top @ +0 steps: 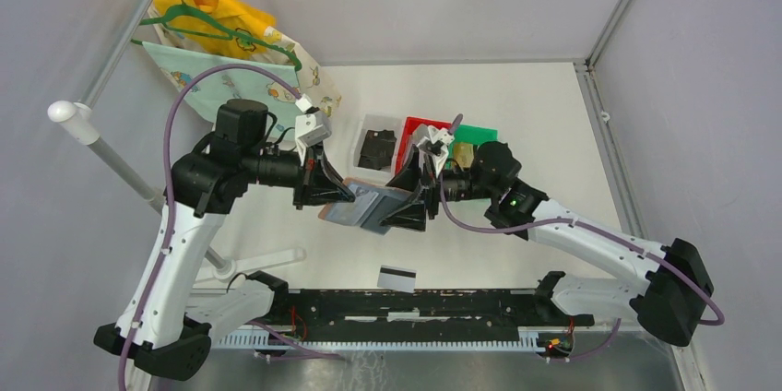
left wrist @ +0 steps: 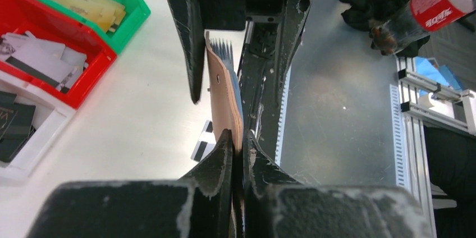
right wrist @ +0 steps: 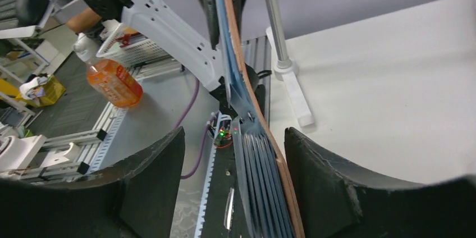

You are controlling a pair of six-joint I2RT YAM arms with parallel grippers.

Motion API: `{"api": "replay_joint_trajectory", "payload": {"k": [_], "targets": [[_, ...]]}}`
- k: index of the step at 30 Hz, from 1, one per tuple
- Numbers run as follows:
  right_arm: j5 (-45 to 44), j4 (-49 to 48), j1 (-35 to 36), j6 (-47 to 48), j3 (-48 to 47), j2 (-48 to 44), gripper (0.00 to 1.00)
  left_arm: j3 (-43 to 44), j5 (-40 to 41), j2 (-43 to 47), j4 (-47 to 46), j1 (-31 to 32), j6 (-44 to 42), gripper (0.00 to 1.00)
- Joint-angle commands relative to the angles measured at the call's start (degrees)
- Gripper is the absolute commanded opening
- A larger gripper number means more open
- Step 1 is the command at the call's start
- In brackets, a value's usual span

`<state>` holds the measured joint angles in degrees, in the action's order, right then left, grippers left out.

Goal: Take the credit cards out of the card holder
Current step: Remove the credit card from the card holder.

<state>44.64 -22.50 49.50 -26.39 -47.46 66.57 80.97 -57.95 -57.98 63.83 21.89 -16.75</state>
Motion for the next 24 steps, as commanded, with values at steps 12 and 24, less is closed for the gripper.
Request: {"api": "replay_joint_trajectory", "payload": {"k": [12, 24], "targets": [[3.5, 20.4, -0.2, 13.2, -15.0, -0.5, 0.00, 0.4, -9.5, 0.0, 1.6, 0.1, -1.0, 0.56], [-0.7, 43.7, 1.4, 25.9, -26.7, 3.7, 0.00, 0.0, -3.1, -0.3, 5.9, 0.1, -9.4, 0.48]]}}
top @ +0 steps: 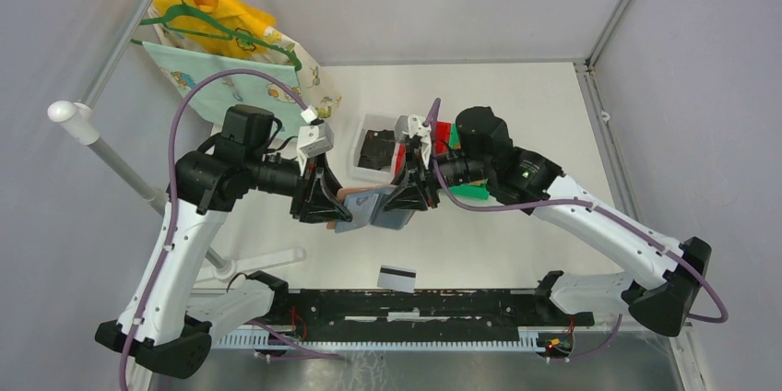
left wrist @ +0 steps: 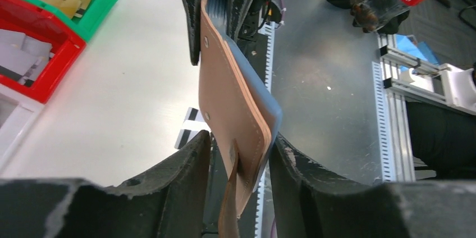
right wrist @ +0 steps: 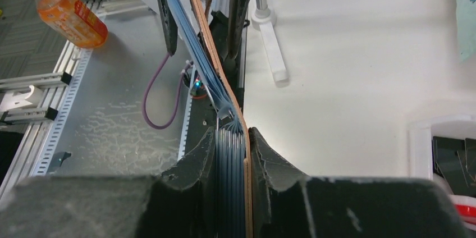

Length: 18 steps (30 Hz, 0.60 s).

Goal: Take the credit cards out of the card holder
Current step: Remove the credit card from the card holder.

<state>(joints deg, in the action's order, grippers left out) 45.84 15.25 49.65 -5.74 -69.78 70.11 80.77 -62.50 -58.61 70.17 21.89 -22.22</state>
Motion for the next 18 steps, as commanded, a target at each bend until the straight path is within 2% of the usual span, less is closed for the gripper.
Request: {"api": "replay_joint_trajectory", "payload": {"k": [1, 7, 14, 18], "targets": [[-2.6, 6.8, 1.5, 5.3, -4.8, 0.4, 0.00, -0.1, 1.5, 0.4, -0.5, 0.1, -4.2, 0.46], [-5.1, 11.5, 3.1, 5.3, -8.9, 3.2, 0.00, -2.8, 2.2, 0.1, 2.8, 0.1, -9.6, 0.36], [-5.4, 12.2, 3.8, 5.1, -11.9, 5.0, 0.00, -4.0, 1.1, -0.6, 8.7, 0.1, -15.0, 0.36], [-6.1, 13.7, 3.9, 5.2, -13.3, 5.7, 0.00, -4.0, -0.7, -1.2, 11.4, 0.2, -17.1, 0.41]]}}
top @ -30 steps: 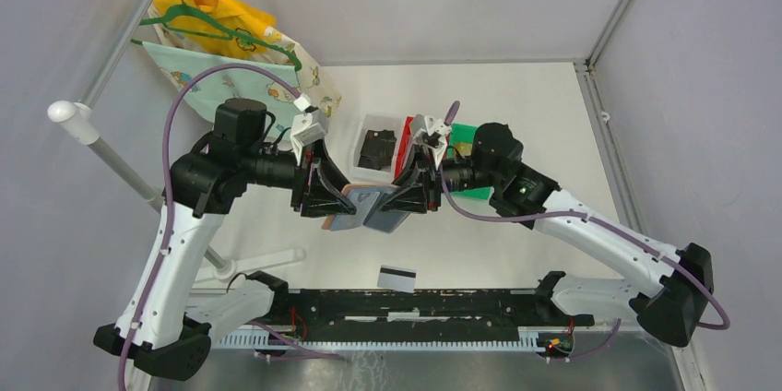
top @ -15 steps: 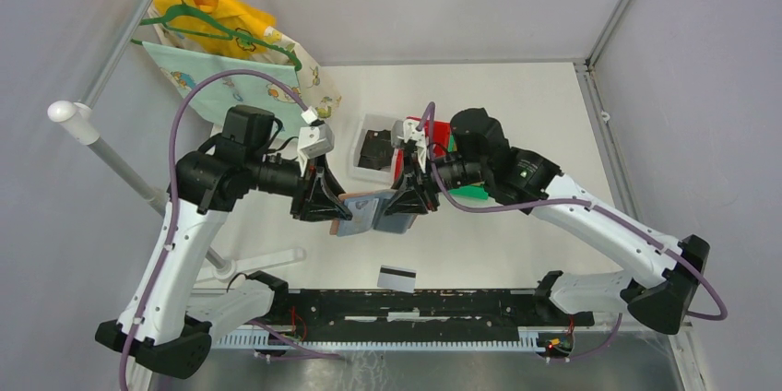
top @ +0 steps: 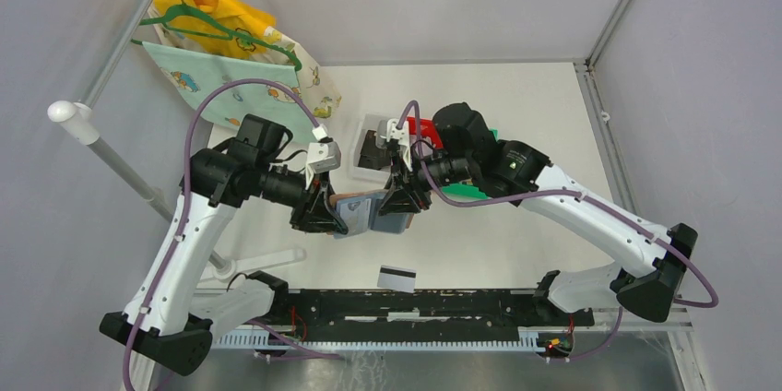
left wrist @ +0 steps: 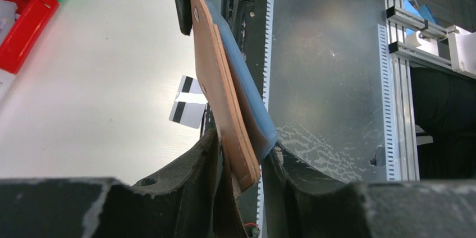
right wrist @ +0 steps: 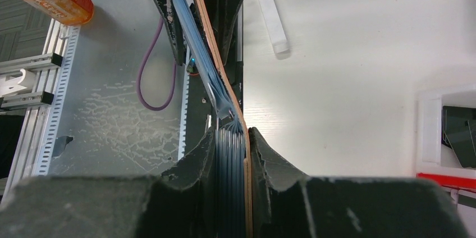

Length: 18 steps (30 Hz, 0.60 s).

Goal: Take the credit cards out of the card holder
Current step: Remove the credit card from the card holder.

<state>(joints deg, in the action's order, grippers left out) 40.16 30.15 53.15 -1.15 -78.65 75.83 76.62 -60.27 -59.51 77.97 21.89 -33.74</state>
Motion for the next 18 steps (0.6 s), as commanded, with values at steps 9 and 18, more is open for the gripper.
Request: {"api": "replay_joint_trajectory", "payload": {"k": [9, 18], "targets": [[-0.4, 0.2, 0.8, 0.7, -4.7, 0.5, 0.00, -0.5, -2.3, -0.3, 2.2, 0.1, -5.8, 0.26], [3.4, -3.0, 0.9, 0.7, -1.7, -1.6, 0.00, 1.7, -4.5, -1.5, 3.4, 0.0, -4.8, 0.42]]}}
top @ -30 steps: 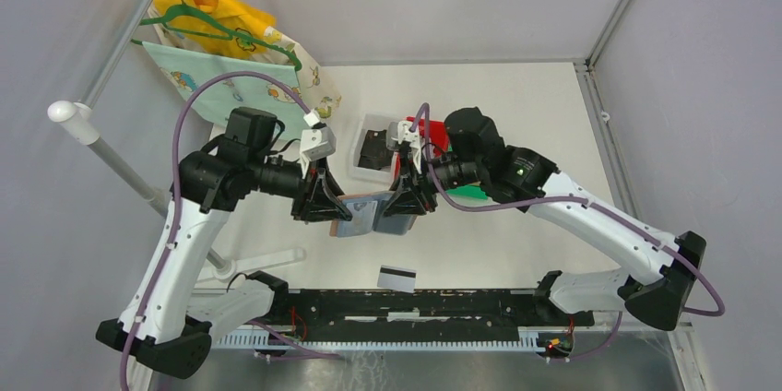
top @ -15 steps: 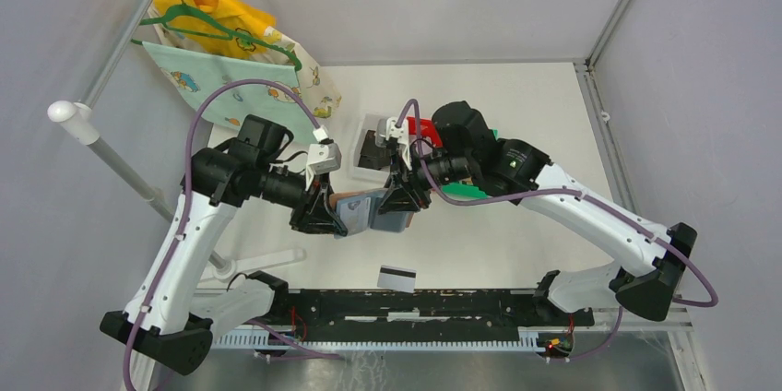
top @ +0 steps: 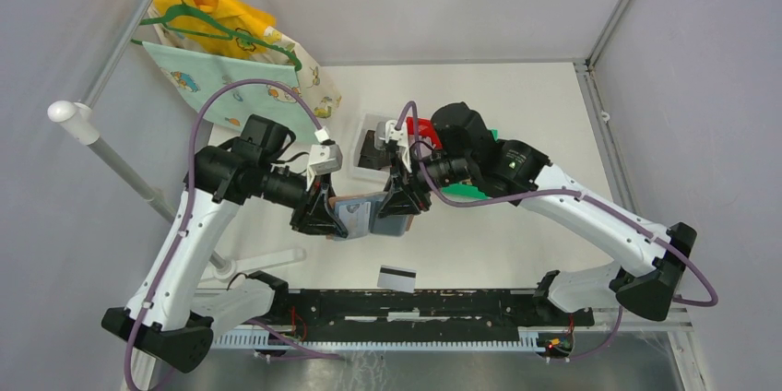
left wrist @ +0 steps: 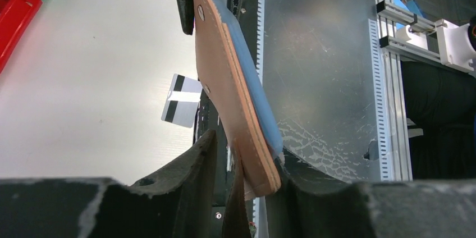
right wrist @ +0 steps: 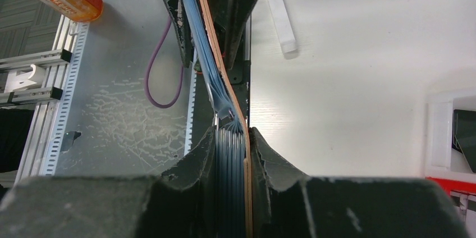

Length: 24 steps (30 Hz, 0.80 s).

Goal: Take the credit cards out of the card holder
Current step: Remove the credit card from the card holder.

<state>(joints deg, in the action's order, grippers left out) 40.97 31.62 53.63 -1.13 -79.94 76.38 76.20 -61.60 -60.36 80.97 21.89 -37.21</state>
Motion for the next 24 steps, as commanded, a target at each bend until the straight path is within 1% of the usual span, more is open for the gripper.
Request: {"api": "replay_joint_trajectory", "payload": {"k": [1, 3, 5, 6, 8, 12, 14, 16, 18, 20, 22, 24], "targets": [[2.6, -3.9, 0.4, 0.6, -0.4, -2.2, 0.00, 2.3, -2.9, -0.7, 0.2, 0.1, -1.2, 0.44], [2.3, -3.7, 0.4, 2.2, 0.0, -2.6, 0.00, 2.1, -1.8, -0.4, -1.1, 0.1, -0.1, 0.45], [2.3, -3.8, 0.4, 2.3, 0.3, -3.2, 0.00, 1.2, 0.4, 0.4, -3.4, 0.1, 1.2, 0.40], [2.3, -3.7, 0.4, 2.4, 0.3, -3.5, 0.00, 0.7, 1.7, 1.0, -5.6, 0.1, 2.2, 0.35], [2.5, -3.7, 0.4, 2.5, 0.5, -3.9, 0.00, -0.1, 3.3, 1.9, -7.5, 0.2, 3.3, 0.30], [3.7, -3.9, 0.4, 2.8, 1.2, -4.2, 0.00, -0.3, 3.0, 2.0, -8.8, 0.1, 3.9, 0.26], [5.0, -5.2, 0.4, 2.6, 2.5, -5.0, 0.00, 0.0, 1.6, 1.8, -8.2, 0.1, 3.3, 0.25], [5.7, -7.1, 0.4, 1.9, 3.8, -5.6, 0.00, 0.6, -1.6, 1.5, -6.7, 0.1, 2.2, 0.25], [6.9, -8.1, 0.4, 1.7, 4.4, -5.4, 0.00, 1.3, -5.9, 1.1, -4.8, 0.1, 0.8, 0.30], [7.6, -9.1, 0.4, 1.4, 4.7, -5.1, 0.00, 1.8, -7.9, 0.2, -4.1, 0.1, 1.5, 0.32], [8.2, -9.8, 0.4, 1.3, 4.6, -4.9, 0.00, 2.5, -9.5, -0.9, -1.5, 0.1, -0.4, 0.32], [8.3, -10.1, 0.4, 1.3, 4.3, -4.7, 0.00, 2.7, -10.5, -1.9, 1.5, 0.1, -3.1, 0.29]]}}
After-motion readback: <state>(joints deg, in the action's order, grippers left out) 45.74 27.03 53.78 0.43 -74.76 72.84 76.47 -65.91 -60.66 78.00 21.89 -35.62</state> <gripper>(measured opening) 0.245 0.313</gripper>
